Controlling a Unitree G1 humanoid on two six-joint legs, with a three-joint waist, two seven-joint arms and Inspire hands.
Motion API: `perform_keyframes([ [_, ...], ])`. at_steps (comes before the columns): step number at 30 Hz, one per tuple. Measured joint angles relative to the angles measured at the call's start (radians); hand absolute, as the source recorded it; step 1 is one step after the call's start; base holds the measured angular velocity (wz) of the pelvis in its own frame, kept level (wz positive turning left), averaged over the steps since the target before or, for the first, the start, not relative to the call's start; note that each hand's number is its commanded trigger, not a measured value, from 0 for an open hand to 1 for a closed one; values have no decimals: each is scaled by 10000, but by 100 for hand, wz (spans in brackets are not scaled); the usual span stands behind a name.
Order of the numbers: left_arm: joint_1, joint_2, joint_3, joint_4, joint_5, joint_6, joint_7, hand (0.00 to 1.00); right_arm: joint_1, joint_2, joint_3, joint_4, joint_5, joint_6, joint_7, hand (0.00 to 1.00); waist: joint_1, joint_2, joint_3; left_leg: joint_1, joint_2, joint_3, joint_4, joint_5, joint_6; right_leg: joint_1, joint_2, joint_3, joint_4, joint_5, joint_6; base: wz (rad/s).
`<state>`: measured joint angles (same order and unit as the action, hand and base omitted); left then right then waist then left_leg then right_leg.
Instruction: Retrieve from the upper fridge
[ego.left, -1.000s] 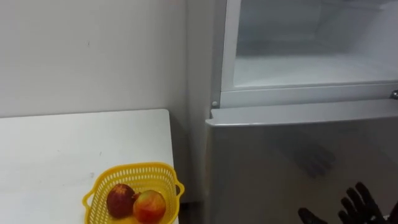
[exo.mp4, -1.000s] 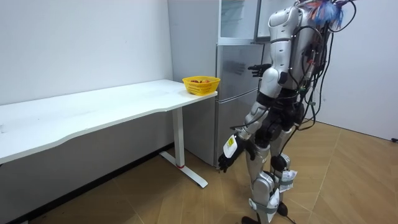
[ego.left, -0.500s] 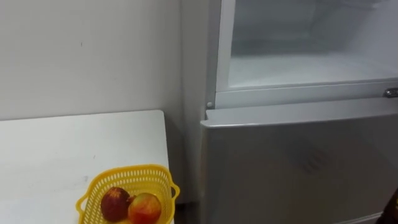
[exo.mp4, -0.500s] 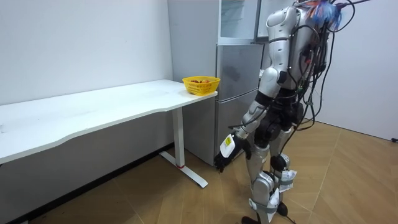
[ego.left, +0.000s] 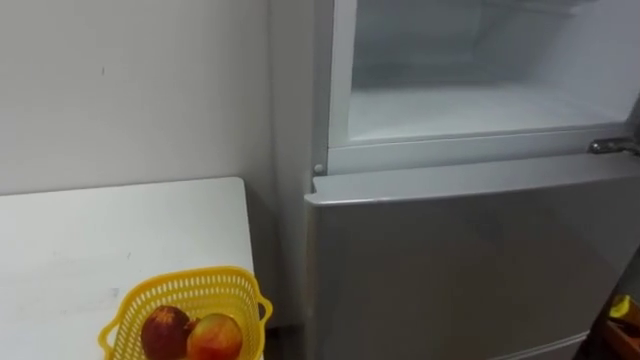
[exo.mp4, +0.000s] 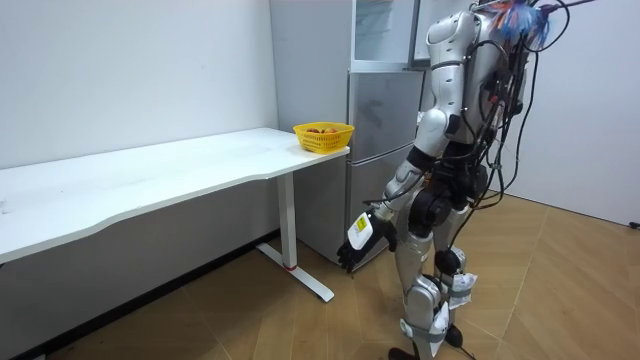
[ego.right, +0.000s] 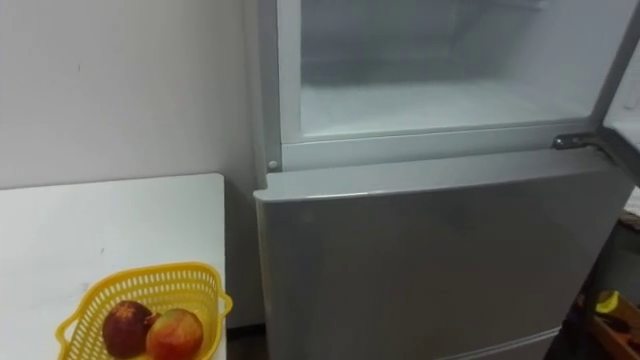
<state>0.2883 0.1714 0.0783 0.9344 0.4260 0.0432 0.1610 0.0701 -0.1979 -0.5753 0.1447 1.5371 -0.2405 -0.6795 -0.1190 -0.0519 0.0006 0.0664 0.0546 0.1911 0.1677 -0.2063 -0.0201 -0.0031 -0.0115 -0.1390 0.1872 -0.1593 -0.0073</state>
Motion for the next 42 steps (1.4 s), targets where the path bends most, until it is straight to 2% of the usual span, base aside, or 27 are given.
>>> perform_keyframes([
  [4,-1,-19,15,2,144,-11,-68,0,-330,-14,-377,-358,59,-341,-97,0,-98,-28,-18,-193,10,217,4,0,0,-374,15,198,152,-32,-1,-13],
  [6,-6,-23,214,1,171,-53,-235,0,-336,-15,-376,-847,59,-358,-55,0,-111,16,-41,-299,11,296,15,0,0,-509,17,276,266,-27,-13,-18],
  [7,-27,-25,393,0,216,-65,-256,0,-361,-18,-376,-1018,50,-436,37,0,-120,69,-68,-304,12,296,15,0,0,-520,16,276,342,-29,-17,-4],
  [8,-43,-42,520,4,326,-69,-269,0,-428,-18,-393,-1143,53,-538,108,0,-140,33,-48,-307,12,295,17,0,0,-524,20,281,341,-29,-18,0],
  [11,-75,-80,653,2,482,-211,-427,0,-588,-18,-428,-1390,70,-687,609,0,-128,59,-65,-302,9,292,12,0,0,-530,17,283,323,-31,-18,0],
  [15,-88,-95,648,5,476,-289,-625,0,-790,-18,-393,-1767,293,-688,1324,0,-127,99,-85,-352,9,288,18,0,0,-569,7,268,326,-33,-19,0],
  [19,-37,-242,698,81,460,-294,-653,0,-889,-18,-357,-2435,301,-619,2179,0,-110,177,-125,-355,7,273,24,0,0,-549,-4,234,327,-33,-19,0],
  [24,-12,-396,754,118,453,-293,-659,0,-923,-18,-356,-2496,285,-490,2660,0,-93,183,-124,-341,6,271,25,0,0,-536,-5,244,335,-33,-20,0],
  [32,24,-421,747,364,458,-321,-556,0,-1120,-18,-348,-2643,292,-271,3570,0,-60,158,-106,-138,3,271,13,0,0,-421,-10,237,320,-59,-27,0],
  [36,90,-420,747,363,452,-336,-546,0,-1120,-19,-339,-2783,274,-234,4021,0,72,126,-92,-2,4,262,9,-1,-1,-279,-15,215,318,-80,-29,1],
  [42,201,-419,748,362,468,-382,-546,0,-1107,-18,-282,-2781,-421,-190,4731,0,113,110,-81,-17,11,201,31,-2,-2,-238,-40,73,319,-85,-38,5],
])
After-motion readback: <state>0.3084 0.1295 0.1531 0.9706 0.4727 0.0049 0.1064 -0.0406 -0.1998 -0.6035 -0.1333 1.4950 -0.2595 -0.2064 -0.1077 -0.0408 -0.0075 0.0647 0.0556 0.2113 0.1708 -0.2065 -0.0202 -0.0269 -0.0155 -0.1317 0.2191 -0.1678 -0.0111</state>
